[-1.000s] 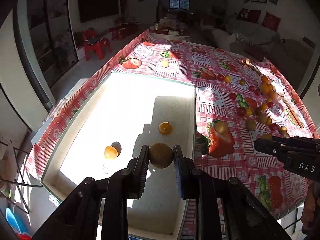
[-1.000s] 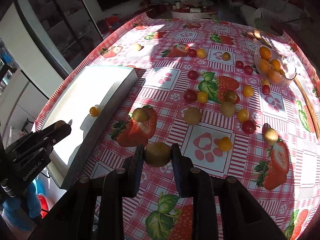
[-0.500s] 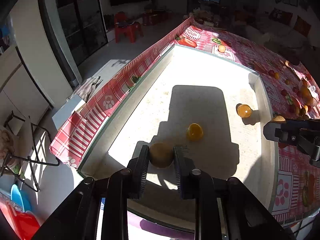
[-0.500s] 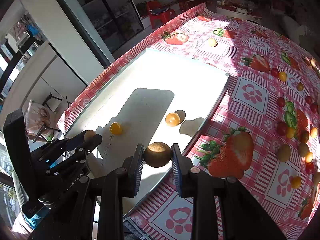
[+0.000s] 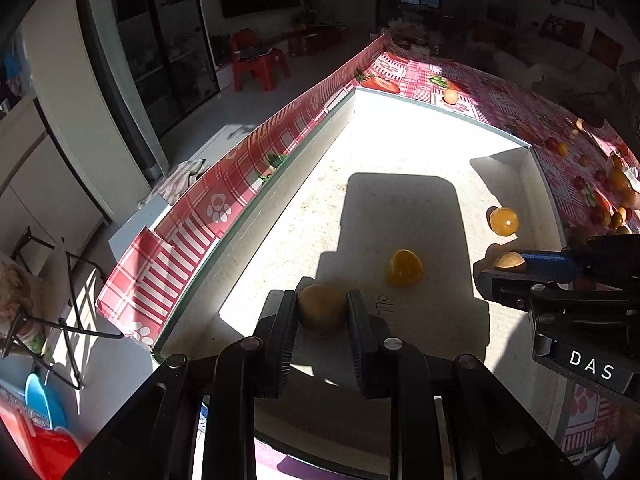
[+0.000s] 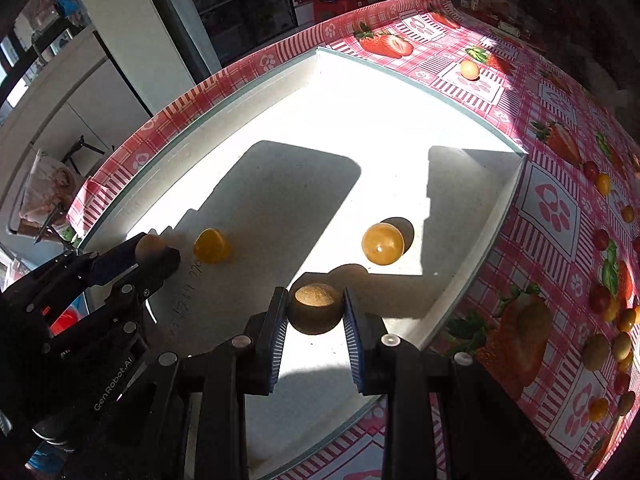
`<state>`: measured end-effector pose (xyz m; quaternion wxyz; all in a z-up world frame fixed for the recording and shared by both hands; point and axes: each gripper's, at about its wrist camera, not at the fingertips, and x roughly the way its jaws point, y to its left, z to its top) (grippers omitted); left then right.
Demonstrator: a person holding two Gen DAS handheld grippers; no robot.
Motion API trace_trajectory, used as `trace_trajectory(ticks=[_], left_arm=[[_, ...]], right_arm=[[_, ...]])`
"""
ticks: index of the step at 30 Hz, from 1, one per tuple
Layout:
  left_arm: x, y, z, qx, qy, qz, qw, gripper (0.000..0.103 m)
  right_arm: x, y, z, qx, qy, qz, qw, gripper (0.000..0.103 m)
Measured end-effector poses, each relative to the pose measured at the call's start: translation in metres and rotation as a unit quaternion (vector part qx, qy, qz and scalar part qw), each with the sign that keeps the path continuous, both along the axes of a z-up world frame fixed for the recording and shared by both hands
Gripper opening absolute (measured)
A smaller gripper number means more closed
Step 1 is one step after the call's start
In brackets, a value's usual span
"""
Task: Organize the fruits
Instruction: 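Carry both greenish fruits over the white tray, then open both grippers to drop the fruits into the tray, then grasp a greenish fruit with the left gripper while the right grasps a red cherry tomato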
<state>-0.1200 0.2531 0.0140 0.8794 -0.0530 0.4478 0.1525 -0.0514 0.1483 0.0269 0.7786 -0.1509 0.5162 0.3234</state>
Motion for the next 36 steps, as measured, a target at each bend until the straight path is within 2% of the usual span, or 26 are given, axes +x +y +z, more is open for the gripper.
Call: trace_trajectory(ticks=[2,3,4,5,6,14,18,19,27,36], left_arm=[[-0.001,0.0,0.0,0.001,-0.001,0.0,1.0,0.027],[-0.001,0.0,0.0,0.003,-0.001,0.001,1.0,0.032],[-0.001,0.001,0.001,0.005,-0.002,0.003,1.0,0.043],[-0.003,0.001,0.001,0.006,-0.006,0.005,1.0,0.069],[-0.006,0.001,0.003,0.016,-0.014,0.015,0.9997,0.073],[-0.01,0.001,0.006,0.004,-0.014,0.009,0.9999,0.073],[-0.013,-0.004,0.011,0.006,-0.016,0.007,0.9998,0.073],[-0.013,-0.005,0.013,0.004,-0.016,0.005,0.9999,0.073],[-0.011,-0.03,0.031,0.004,-0.019,-0.026,0.9995,0.073],[0.001,-0.089,0.046,0.011,-0.018,-0.091,0.9956,0.073]], right_arm=[[-0.005,0.003,0.0,-0.013,-0.016,0.009,1.0,0.03],[-0.006,0.004,0.0,-0.016,-0.02,0.012,1.0,0.031],[-0.005,0.005,-0.001,-0.017,-0.021,0.014,1.0,0.032],[-0.004,0.004,-0.001,-0.016,-0.019,0.013,1.0,0.039],[-0.004,0.003,-0.001,-0.014,-0.016,0.011,1.0,0.046],[0.0,-0.006,0.013,0.009,-0.023,-0.007,1.0,0.061],[0.0,-0.014,0.023,0.027,-0.028,-0.013,0.999,0.079],[-0.001,-0.017,0.025,0.032,-0.029,-0.017,0.999,0.08],[-0.001,-0.061,0.038,0.061,-0.022,-0.06,0.996,0.082],[0.002,-0.139,0.035,0.068,-0.008,-0.136,0.988,0.082]])
